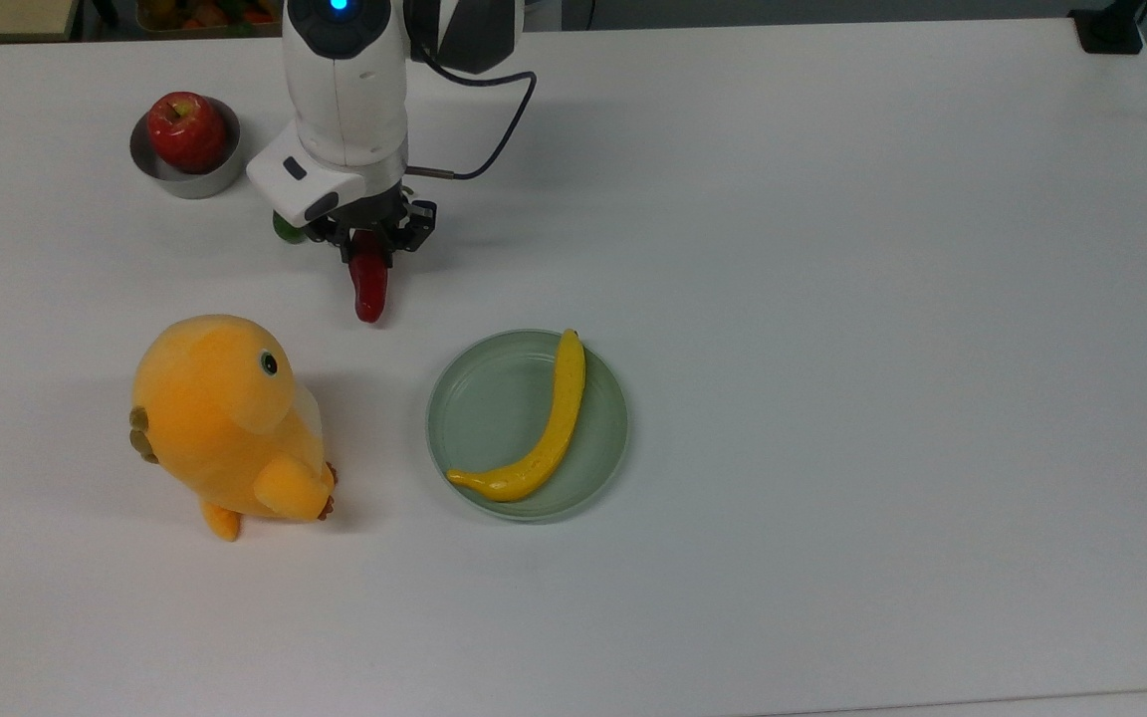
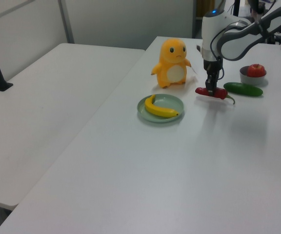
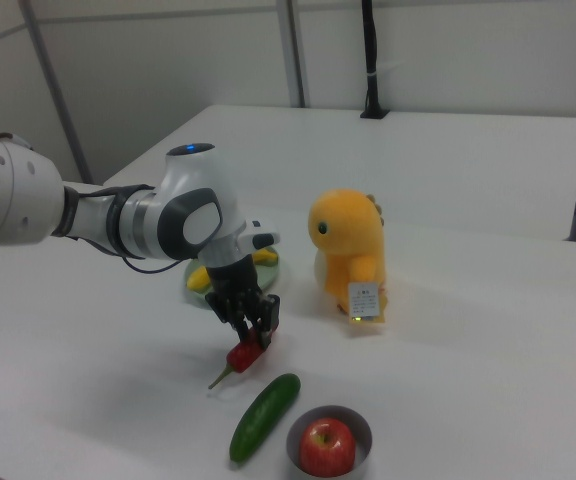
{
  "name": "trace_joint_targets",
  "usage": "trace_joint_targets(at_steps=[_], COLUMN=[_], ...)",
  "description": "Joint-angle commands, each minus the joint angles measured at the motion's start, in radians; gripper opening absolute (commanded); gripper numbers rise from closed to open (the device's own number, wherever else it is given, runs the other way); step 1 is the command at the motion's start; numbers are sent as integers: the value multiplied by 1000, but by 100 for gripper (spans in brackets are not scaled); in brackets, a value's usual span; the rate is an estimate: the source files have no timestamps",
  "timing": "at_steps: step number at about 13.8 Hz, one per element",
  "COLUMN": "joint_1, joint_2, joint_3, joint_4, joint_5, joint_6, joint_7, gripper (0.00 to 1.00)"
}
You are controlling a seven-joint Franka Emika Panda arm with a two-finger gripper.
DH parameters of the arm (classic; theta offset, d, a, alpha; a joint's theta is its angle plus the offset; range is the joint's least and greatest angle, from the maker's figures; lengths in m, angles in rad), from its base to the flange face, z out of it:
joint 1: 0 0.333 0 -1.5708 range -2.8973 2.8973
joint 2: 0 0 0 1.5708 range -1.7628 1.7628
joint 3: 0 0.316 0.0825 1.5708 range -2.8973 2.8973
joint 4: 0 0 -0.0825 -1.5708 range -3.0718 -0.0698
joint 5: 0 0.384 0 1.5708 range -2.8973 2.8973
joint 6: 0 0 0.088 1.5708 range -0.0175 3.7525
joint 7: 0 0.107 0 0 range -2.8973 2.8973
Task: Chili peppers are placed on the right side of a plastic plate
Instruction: 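Lift the red chili pepper off the table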
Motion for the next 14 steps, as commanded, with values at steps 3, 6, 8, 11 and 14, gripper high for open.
trace_joint_targets(at_steps=[3, 6, 8, 11, 14], joint_1=[5, 6, 17, 20, 52], joint_2=[-45, -62, -65, -59, -56], joint_3=[-2, -2, 1, 12, 18], joint_4=[2, 13, 16, 50, 53], joint_5=[-13, -5, -1, 4, 4], joint_6=[14, 16, 16, 22, 50], joint_7=[-2, -2, -1, 25, 50], gripper=[1, 1, 1, 1, 1])
